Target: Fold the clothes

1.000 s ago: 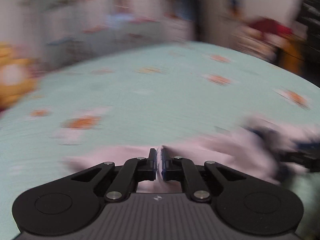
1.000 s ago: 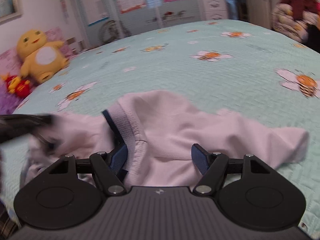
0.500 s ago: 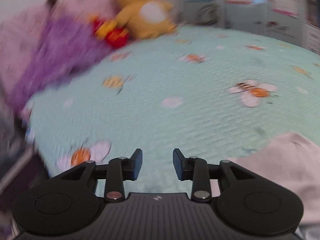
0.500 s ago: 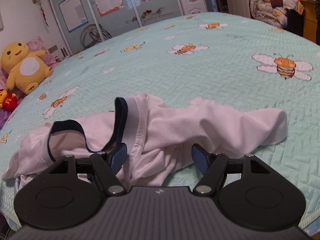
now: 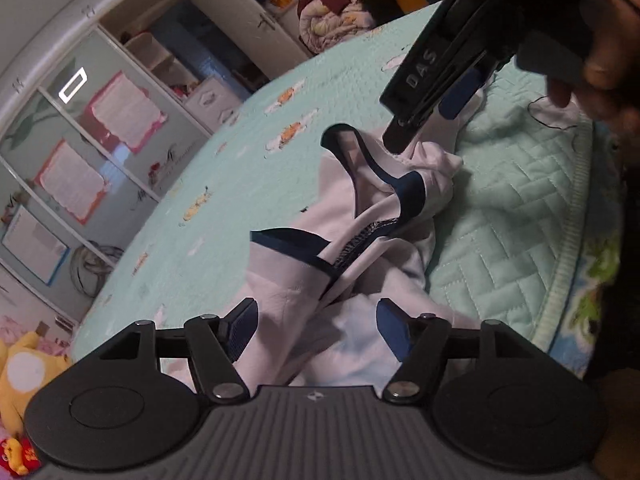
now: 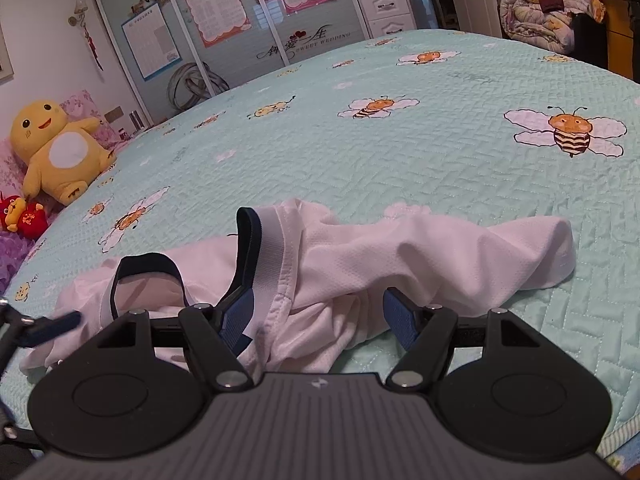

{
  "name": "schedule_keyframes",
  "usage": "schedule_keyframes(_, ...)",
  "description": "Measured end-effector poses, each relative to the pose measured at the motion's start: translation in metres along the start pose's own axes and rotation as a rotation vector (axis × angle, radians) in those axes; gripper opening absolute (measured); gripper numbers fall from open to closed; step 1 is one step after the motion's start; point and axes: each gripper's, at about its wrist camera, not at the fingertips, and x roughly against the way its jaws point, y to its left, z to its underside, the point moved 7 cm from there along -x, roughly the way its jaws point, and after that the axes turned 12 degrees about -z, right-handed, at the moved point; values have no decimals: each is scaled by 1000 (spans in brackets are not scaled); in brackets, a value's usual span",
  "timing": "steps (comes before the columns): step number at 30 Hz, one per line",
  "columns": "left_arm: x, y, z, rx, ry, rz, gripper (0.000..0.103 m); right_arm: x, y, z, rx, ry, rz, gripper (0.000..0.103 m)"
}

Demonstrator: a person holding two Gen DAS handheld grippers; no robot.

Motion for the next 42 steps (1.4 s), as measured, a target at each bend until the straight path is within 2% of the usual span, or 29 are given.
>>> schedule_keyframes(5, -7, 11, -1, 84, 29, 16, 70, 1, -1, 0, 13, -11, -6, 72)
schedule_keyframes(7, -10, 13, -1, 108, 36, 33, 67, 0, -2, 2, 19, -12, -3, 72)
schedule_keyframes(9, -14, 15, -1, 137, 54, 51, 49, 0, -3, 3, 23, -11, 0, 72)
schedule_keyframes(12, -16, 25, 0, 224, 78, 83, 35, 1, -3, 4, 34, -11, 5, 72)
schedule_keyframes(16, -21, 37, 2, 315, 87, 101, 25, 5, -4, 4, 58, -17, 15, 72)
schedule_keyframes(19, -24, 41, 6, 341, 106, 85, 21, 5, -4, 5, 62, -16, 21, 72)
schedule_keyframes(21, -26, 47, 8, 377, 106, 67, 14, 6, -3, 5, 82, -17, 28, 72)
schedule_keyframes(25, -18, 80, 9, 519, 51, 2, 11, 8, 2, 3, 148, -27, 54, 72)
schedule_keyframes(29, -16, 107, 12, 600, 48, -60, 11, 12, 5, -1, 199, -44, 64, 72)
schedule_keyframes(32, -15, 118, 14, 627, 54, -93, 10, 8, 6, -1, 208, -34, 59, 72)
schedule_keyframes(38, -9, 116, 21, 611, 68, -103, 11, 3, 17, 2, 251, -14, 25, 72)
schedule_keyframes(42, -9, 123, 37, 620, 116, -139, 11, 0, 28, 4, 300, 5, -14, 72)
